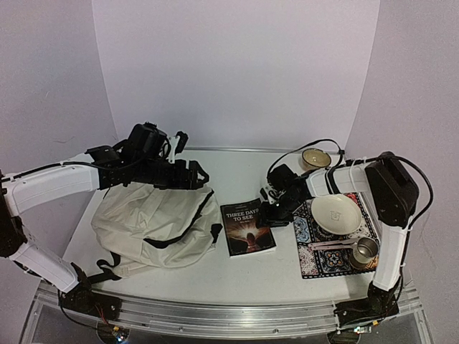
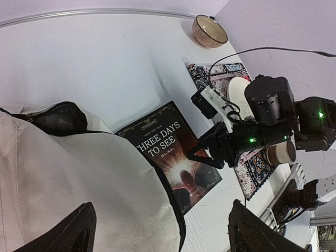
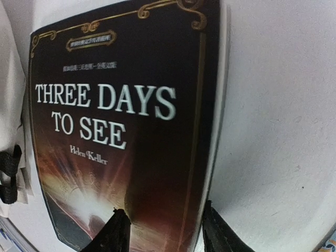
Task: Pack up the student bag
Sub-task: Pick up the book from the center of the board.
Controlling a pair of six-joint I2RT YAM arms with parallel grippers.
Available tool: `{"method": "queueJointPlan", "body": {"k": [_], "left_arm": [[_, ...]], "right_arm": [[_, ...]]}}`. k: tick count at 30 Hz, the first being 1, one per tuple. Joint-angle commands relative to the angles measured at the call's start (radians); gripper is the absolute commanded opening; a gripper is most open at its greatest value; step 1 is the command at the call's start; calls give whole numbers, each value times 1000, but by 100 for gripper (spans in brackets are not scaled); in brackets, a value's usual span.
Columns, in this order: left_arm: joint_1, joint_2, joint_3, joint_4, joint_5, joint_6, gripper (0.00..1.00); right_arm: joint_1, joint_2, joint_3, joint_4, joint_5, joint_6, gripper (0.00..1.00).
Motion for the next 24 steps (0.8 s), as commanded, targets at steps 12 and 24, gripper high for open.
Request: {"method": "queueJointPlan", "body": {"k": [12, 24], "left_arm": [[-2, -31, 10, 58, 22, -33, 88], [-1, -81, -34, 151, 4, -88, 88]], "right_arm": [[-43, -76, -76, 97, -179, 65, 0], [-60, -322, -120, 134, -167, 77, 0]]}}
